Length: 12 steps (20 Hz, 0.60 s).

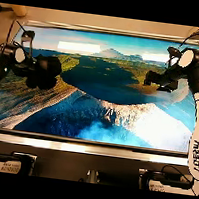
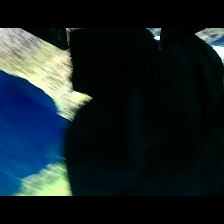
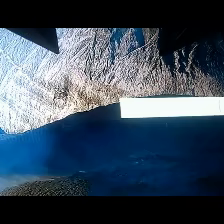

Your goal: Fold the shirts.

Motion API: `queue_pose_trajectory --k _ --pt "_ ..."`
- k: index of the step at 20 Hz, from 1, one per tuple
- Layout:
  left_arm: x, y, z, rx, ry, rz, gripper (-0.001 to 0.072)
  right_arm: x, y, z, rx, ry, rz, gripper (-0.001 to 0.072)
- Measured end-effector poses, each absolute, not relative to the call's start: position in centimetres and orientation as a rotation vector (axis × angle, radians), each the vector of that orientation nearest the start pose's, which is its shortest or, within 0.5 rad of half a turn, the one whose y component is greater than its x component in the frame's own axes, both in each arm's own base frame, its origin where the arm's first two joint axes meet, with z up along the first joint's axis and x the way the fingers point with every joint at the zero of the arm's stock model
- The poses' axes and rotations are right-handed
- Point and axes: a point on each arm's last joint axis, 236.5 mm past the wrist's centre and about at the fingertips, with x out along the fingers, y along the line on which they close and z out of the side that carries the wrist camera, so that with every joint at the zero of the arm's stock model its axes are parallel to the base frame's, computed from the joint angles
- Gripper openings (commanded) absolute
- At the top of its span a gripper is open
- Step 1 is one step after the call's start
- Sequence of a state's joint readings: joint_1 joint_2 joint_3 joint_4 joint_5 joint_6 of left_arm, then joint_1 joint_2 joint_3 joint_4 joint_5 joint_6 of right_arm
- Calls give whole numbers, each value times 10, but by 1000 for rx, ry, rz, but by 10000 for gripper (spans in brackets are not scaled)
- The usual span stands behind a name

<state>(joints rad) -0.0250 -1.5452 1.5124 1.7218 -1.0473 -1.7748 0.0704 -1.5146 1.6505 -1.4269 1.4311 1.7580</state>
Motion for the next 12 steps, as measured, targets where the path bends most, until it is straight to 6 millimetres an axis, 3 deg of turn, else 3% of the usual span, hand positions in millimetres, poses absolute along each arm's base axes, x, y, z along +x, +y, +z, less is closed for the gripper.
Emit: queue_pose_trajectory --k 3,6,7,9,12 --pt "513 63 0 -156 1168 247 679 434 70 65 228 1328 73 672" --pt "517 64 -47 -276 1273 241 666 434 73 64 225 1331 93 672" --pt "516 63 -60 -296 1301 237 601 433 74 64 222 1332 99 672" --pt "517 56 -80 -321 1337 226 32 432 74 64 218 1337 106 670" --pt "518 46 -83 -327 1351 204 32 432 75 64 207 1336 118 668"
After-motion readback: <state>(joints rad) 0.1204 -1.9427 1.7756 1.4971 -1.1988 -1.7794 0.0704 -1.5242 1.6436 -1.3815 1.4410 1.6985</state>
